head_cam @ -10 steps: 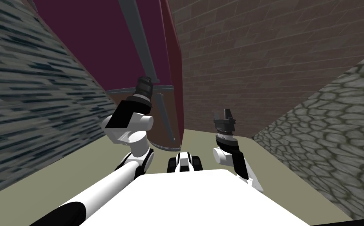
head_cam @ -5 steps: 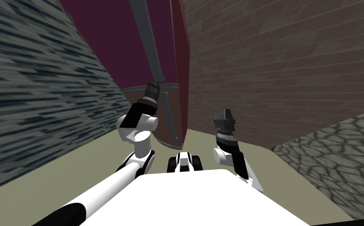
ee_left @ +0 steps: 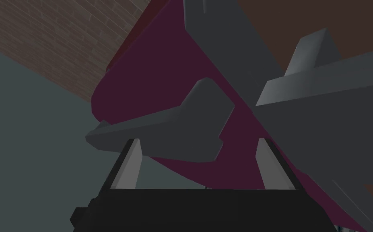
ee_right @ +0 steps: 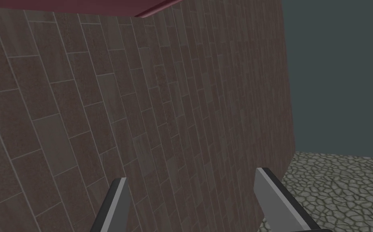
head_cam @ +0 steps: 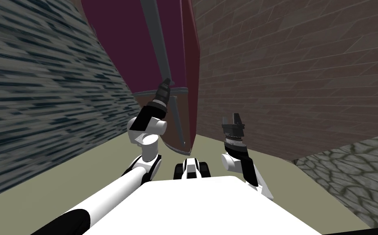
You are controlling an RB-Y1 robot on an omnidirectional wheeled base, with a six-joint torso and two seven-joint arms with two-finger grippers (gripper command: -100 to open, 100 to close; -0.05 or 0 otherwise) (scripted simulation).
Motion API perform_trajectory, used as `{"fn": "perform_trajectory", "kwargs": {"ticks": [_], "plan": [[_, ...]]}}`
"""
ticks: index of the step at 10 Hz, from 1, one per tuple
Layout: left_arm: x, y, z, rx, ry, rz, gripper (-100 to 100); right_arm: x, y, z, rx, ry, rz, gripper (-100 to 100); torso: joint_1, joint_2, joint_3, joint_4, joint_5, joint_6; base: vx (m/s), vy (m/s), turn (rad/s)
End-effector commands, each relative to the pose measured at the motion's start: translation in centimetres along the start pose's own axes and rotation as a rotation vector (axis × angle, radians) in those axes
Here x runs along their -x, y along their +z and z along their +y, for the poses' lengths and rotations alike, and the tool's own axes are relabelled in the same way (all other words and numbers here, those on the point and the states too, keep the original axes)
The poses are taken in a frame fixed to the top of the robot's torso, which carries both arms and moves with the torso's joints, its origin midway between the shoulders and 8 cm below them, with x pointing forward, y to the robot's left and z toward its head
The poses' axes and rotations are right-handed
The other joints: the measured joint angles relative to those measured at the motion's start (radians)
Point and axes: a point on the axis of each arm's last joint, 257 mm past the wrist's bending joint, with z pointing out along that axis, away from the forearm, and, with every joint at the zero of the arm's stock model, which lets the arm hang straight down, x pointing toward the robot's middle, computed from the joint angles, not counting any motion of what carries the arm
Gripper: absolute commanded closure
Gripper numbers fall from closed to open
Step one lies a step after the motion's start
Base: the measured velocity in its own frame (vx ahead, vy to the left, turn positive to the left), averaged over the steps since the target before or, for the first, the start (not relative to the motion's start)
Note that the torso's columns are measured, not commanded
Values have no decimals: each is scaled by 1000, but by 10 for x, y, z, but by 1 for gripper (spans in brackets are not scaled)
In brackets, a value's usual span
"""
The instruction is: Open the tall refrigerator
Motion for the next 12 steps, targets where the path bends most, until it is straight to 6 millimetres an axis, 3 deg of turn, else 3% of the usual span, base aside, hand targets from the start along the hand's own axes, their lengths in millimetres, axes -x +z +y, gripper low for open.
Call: {"fn": "perform_trajectory", "kwargs": {"ticks": [1,12], "plan": [[-10,11,8,31,29,41,-100,0,0,0,0,0,0,0,2,-5,-3,-2,1,0,-53,11,-26],[-35,67,31,156,189,208,-100,0,0,0,0,0,0,0,-5,-3,-3,1,-3,2,-45,15,-42]]}}
